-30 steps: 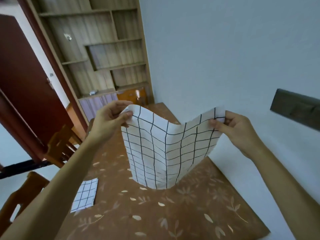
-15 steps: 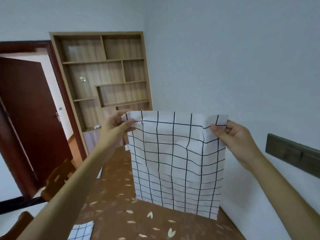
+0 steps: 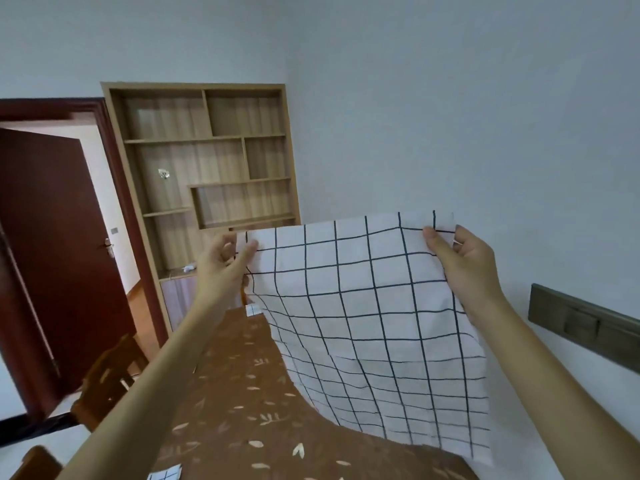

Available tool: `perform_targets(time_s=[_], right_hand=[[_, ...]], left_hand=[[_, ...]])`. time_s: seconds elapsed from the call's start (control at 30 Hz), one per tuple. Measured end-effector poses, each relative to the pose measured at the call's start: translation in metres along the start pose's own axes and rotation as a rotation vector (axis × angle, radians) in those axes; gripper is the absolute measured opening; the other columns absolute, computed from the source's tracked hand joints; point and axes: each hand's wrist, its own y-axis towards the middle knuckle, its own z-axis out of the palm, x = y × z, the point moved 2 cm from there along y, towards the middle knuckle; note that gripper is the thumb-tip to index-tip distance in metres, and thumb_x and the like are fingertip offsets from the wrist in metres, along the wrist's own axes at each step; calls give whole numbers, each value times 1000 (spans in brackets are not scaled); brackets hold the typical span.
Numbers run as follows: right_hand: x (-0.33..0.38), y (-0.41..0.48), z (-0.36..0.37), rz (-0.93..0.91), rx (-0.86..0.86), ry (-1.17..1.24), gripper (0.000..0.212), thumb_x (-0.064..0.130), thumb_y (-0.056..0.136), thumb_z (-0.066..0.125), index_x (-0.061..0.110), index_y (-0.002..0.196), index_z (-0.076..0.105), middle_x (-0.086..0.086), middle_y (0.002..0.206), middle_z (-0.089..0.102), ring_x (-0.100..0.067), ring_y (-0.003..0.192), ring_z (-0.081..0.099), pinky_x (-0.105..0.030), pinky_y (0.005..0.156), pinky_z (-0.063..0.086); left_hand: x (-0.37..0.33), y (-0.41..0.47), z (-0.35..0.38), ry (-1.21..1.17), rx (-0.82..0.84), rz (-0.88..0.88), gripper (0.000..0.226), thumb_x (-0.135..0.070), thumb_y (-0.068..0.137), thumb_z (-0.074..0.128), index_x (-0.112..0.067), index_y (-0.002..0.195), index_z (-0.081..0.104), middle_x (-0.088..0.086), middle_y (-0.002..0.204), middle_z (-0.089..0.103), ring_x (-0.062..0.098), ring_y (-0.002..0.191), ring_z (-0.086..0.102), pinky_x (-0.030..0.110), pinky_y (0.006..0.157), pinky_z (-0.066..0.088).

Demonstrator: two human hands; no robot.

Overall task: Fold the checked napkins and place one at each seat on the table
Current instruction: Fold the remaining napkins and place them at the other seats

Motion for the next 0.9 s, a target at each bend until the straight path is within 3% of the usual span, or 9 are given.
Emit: perform_targets(time_s=[0.1, 0.17, 0.3, 0.4, 0.47, 0.57, 0.73, 0.8, 0.9], right_hand=[[-3, 5, -2, -20, -84, -15, 10, 30, 96, 65, 22, 95, 71, 5, 88, 74, -4, 79, 69, -17, 74, 56], [-5, 8, -4, -19, -135, -11, 10, 32, 97, 64, 24, 95, 69, 9, 89, 72, 3, 76, 67, -11, 70, 53], [-16, 16, -14, 23, -231, -34, 19, 34, 98, 61, 20, 87, 64, 9, 74, 62, 1, 64, 59, -13, 62, 47], [-27, 19, -20, 81, -266, -16, 19, 35, 98, 61, 17, 93, 66, 5, 82, 66, -9, 77, 62, -24, 74, 49], [-37, 20, -24, 149, -275, -17, 24, 34, 97, 62, 12, 104, 68, 0, 96, 71, -14, 87, 66, -29, 81, 51], [-47, 21, -29, 296, -211, -71, 51, 47, 93, 62, 10, 128, 57, -3, 118, 67, -23, 109, 64, -33, 89, 49], [-81, -4, -40, 580, 60, -402, 110, 59, 87, 65, 14, 159, -5, -8, 161, 28, -28, 145, 35, -44, 115, 35], [-96, -22, -43, 690, 177, -420, 119, 47, 88, 71, 14, 156, -21, -12, 162, 27, -30, 134, 50, -44, 104, 49], [-118, -46, -42, 749, 295, -342, 116, 27, 90, 74, 21, 157, -20, -13, 151, 45, -20, 92, 66, -30, 72, 61]], left_hand=[[29, -20, 3, 27, 175, -248, 72, -68, 83, 60, -18, 135, 52, 5, 121, 64, 18, 84, 67, 33, 69, 60], [52, -40, 5, 13, 340, -399, 76, -77, 77, 59, -21, 129, 57, 7, 118, 70, 25, 99, 69, 48, 91, 57], [82, -85, 15, -49, 645, -609, 78, -63, 71, 78, -23, 133, 53, 10, 104, 75, 26, 88, 72, 35, 75, 59], [89, -106, 29, -22, 758, -595, 63, -24, 85, 79, -17, 138, 47, 17, 112, 74, 32, 94, 73, 40, 79, 60], [92, -109, 34, -14, 687, -574, 56, -14, 86, 75, -15, 135, 49, 17, 108, 76, 37, 98, 73, 50, 88, 59], [94, -101, 36, -76, 526, -548, 60, -19, 83, 76, -19, 137, 50, 13, 92, 76, 34, 89, 74, 48, 81, 59], [89, -85, 32, -103, 218, -405, 35, -16, 88, 73, -28, 121, 67, 12, 102, 74, 28, 96, 71, 41, 86, 58], [89, -83, 29, -104, 151, -355, 22, -13, 91, 70, -24, 110, 74, 9, 98, 73, 25, 88, 68, 36, 79, 56], [94, -79, 25, -84, 108, -339, 15, -13, 94, 67, -18, 104, 76, 9, 83, 65, 23, 70, 53, 34, 63, 47]])
